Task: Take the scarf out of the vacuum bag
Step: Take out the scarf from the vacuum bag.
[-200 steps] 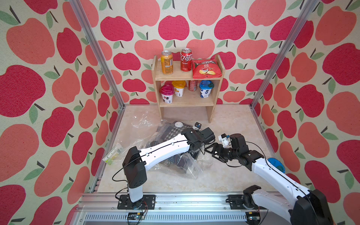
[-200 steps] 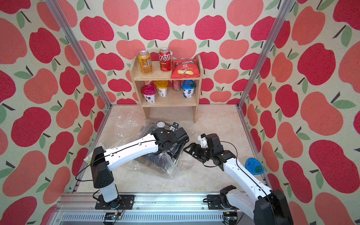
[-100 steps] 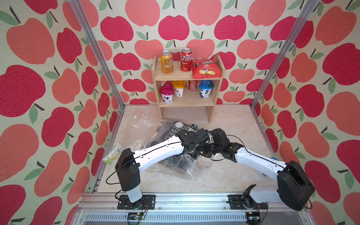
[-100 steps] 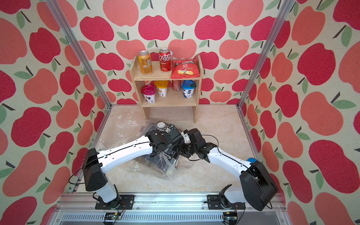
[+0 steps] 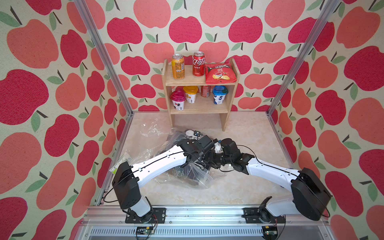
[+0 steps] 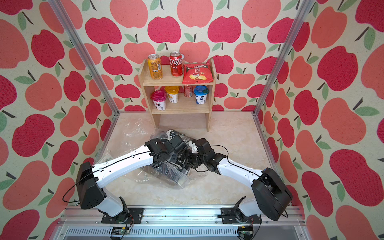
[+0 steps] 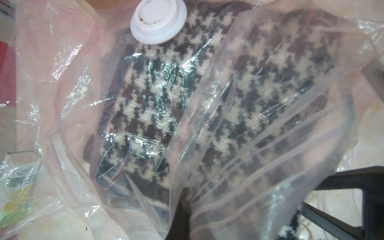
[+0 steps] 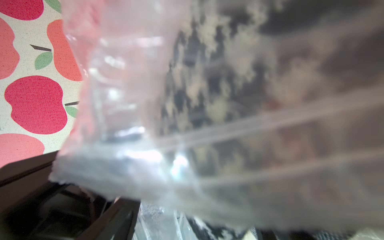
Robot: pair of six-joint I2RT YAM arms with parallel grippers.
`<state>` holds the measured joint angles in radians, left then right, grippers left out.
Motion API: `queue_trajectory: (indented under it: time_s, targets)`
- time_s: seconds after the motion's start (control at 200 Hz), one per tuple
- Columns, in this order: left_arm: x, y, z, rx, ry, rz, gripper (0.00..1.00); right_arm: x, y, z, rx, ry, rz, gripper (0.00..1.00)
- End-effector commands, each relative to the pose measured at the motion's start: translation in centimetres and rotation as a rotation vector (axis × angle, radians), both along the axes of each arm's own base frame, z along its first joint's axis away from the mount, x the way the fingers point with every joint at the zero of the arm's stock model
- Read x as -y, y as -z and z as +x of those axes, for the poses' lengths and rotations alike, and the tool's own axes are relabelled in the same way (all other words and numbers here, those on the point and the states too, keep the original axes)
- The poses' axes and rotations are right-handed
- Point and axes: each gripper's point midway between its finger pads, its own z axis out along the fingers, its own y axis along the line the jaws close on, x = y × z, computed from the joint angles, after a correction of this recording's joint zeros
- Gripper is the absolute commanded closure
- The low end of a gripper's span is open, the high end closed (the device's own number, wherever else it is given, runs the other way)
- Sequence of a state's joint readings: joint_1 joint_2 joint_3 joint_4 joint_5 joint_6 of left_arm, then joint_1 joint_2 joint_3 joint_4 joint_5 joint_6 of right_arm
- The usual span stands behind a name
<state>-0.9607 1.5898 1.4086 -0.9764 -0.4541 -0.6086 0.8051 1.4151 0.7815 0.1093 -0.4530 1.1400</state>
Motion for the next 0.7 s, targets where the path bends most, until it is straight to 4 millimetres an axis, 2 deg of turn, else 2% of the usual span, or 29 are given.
queue_trajectory:
  time_s: [0.0, 0.1, 0.205, 0.235, 0.305, 0.35, 0.575, 0.695]
  targets:
    - [-1.2, 0.0, -0.4, -0.001, -0.028, 0.011, 1.00, -0.6, 0.7, 0.1, -0.029, 0.012, 0.001, 0.18]
    - [-1.5, -0.2, -0.4, 0.008, -0.030, 0.010, 1.00, -0.8, 1.0, 0.3, -0.030, 0.024, 0.011, 0.26]
    - [-1.8, -0.2, -0.1, 0.011, -0.040, 0.015, 1.00, -1.1, 0.9, 0.8, -0.011, 0.033, 0.018, 0.43]
    - [-1.9, -0.2, -0.1, 0.011, -0.042, 0.017, 1.00, -1.2, 0.8, 0.9, -0.009, 0.032, 0.018, 0.51]
    - [-2.1, -0.2, 0.0, 0.011, -0.045, 0.018, 1.00, -1.9, 0.6, 1.3, -0.004, 0.020, 0.028, 0.78]
    - [-2.2, -0.3, 0.1, 0.015, -0.046, 0.020, 1.00, -2.3, 0.6, 1.6, -0.003, 0.012, 0.030, 0.87]
    - [-3.3, -0.8, 0.5, 0.029, -0.070, 0.026, 1.00, -3.6, 0.5, 2.9, 0.015, 0.002, 0.024, 0.97]
    - [-4.5, -0.8, 1.0, 0.031, -0.095, 0.030, 1.00, -5.2, 0.1, 4.0, 0.032, -0.019, 0.051, 1.00]
